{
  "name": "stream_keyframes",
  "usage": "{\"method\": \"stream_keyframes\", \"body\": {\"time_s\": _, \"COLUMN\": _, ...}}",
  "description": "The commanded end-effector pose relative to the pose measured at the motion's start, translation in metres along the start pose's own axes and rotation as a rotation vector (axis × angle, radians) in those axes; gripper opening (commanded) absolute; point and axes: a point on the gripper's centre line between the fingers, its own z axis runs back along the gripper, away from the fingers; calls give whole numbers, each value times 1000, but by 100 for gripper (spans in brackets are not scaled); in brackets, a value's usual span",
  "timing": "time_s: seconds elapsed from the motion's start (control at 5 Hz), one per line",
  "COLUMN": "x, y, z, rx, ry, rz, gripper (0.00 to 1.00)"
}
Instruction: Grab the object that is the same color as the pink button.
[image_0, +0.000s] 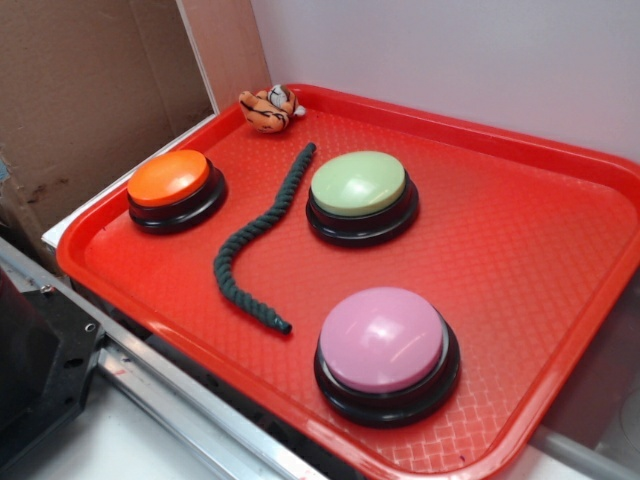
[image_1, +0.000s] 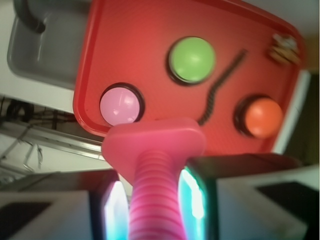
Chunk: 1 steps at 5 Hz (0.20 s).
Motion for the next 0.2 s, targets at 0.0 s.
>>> {"method": "stream_keyframes", "body": {"time_s": 0.0, "x": -22, "y": -12, "z": 1, "rx": 59, "ry": -66, "rz": 66, "gripper": 0}}
